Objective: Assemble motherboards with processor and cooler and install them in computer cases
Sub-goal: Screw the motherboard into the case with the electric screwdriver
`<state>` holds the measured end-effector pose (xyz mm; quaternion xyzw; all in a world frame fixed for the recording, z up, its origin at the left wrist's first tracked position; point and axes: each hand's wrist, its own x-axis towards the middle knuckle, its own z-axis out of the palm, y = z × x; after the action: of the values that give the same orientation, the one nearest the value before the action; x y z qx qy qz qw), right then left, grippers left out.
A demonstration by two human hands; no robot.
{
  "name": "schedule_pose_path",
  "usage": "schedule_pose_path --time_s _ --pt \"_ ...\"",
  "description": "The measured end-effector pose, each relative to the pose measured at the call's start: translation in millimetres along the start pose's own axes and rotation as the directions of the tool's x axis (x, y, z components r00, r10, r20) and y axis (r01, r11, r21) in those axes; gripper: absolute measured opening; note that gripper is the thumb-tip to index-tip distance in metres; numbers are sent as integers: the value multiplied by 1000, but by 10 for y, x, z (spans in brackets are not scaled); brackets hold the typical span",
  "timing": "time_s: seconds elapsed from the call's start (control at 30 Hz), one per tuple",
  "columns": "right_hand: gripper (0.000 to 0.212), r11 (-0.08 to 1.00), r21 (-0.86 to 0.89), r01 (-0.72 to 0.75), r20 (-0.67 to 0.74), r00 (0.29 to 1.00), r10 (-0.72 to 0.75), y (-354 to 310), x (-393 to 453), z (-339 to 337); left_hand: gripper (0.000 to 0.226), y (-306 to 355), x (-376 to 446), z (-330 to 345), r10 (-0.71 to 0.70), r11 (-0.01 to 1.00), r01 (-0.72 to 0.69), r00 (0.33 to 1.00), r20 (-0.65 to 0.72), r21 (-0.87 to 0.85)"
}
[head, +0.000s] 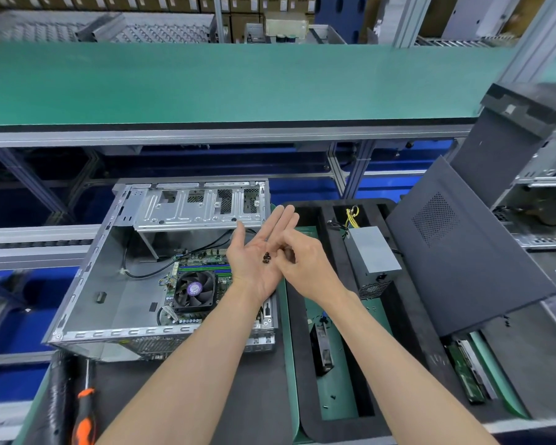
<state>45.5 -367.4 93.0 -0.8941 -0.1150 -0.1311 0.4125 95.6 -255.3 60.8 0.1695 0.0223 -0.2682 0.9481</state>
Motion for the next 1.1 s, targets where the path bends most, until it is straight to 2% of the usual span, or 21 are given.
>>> schedule_pose_path --time_s 0.27,0.37,0.43,0.47,0.5,0.57,0.63,0.7,0.87,1.1 --pt "14 1000 14 14 -41 999 -13 17 -11 25 80 -6 -13 25 -4 1000 4 1000 -9 1" --pt "8 999 40 17 -171 985 -10 39 -97 49 79 -2 -4 20 -8 1000 7 1000 -15 -26" --pt "10 999 21 -46 -238 970 50 145 -260 78 79 0 -3 19 -9 1000 8 1000 -20 -27" --pt "11 995 -17 -101 -228 969 94 224 -369 105 79 0 -2 17 -9 1000 8 1000 -21 -23" --pt "12 983 -79 -166 -178 972 150 312 -488 139 79 1 -1 12 -10 1000 9 1000 -22 -26" --pt "8 923 -256 -286 35 952 304 480 -728 242 79 3 -1 10 -13 999 12 1000 -23 -41" --pt "6 872 -379 -309 278 861 426 570 -938 388 79 8 -2 11 -16 999 15 1000 -25 -43" --pt "6 873 -395 -286 426 785 449 603 -1088 525 79 9 1 15 -18 999 17 999 -30 -38" --pt "12 861 -456 -227 433 788 437 621 -1126 624 78 7 3 11 -19 999 18 999 -37 -41" --pt "15 841 -539 -53 521 764 382 575 -1122 641 77 1 -14 19 -14 999 12 999 -46 -42"
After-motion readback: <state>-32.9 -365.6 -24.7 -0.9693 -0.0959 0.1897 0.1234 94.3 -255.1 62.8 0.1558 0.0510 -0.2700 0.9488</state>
